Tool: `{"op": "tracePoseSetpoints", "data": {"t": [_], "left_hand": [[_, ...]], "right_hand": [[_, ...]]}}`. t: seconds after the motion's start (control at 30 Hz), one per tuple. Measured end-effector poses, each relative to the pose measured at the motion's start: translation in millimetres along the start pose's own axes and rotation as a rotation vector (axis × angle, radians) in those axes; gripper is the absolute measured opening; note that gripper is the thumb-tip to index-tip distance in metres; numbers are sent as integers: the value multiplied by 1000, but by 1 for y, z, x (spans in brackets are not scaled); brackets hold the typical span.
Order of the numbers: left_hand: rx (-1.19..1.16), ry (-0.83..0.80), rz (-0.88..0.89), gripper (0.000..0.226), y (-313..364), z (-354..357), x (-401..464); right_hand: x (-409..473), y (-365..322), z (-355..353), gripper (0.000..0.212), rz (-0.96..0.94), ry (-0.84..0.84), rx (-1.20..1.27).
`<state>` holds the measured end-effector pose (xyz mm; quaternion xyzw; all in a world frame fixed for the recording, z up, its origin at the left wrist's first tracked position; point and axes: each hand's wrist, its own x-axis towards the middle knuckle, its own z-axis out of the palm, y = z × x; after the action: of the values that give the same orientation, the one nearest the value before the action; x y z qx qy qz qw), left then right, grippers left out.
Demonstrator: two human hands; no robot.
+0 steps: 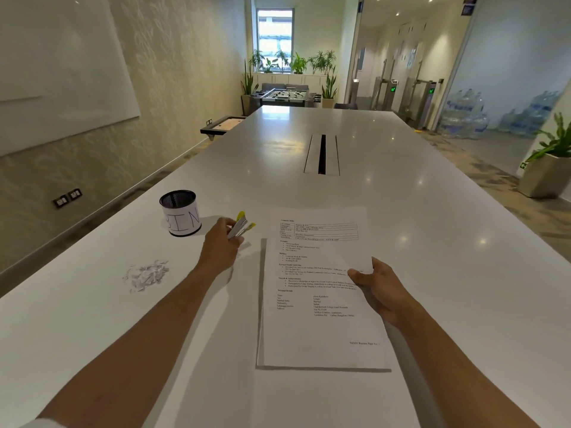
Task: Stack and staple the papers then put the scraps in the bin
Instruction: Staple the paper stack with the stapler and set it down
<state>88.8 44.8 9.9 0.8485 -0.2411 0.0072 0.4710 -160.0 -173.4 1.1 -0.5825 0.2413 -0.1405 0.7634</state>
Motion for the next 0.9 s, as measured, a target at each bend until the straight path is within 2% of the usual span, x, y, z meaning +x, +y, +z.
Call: {"op": "tracePoseSetpoints", "data": {"t": [0.2, 0.43, 0.53, 0.7, 0.8, 0.9], "left_hand": [[-135, -103, -32, 20, 19, 3, -1], [82, -208, 102, 37, 33, 9, -2], [113, -246, 101, 32, 39, 11, -3], [57, -288, 58, 25, 52, 13, -3], [-17, -325, -2, 12, 59, 12, -2], [-76, -336, -9, 24, 62, 10, -6]], "right_hand": [[-7, -8, -6, 31, -11, -11, 5], [-15, -19, -16, 32, -13, -32, 7], [-15, -23, -19, 33, -26, -23, -5], [-15, -28, -23, 39, -49, -28, -13], [-17, -31, -23, 38, -63, -34, -49], [-21, -35, -22, 37, -82, -42, -89]]}}
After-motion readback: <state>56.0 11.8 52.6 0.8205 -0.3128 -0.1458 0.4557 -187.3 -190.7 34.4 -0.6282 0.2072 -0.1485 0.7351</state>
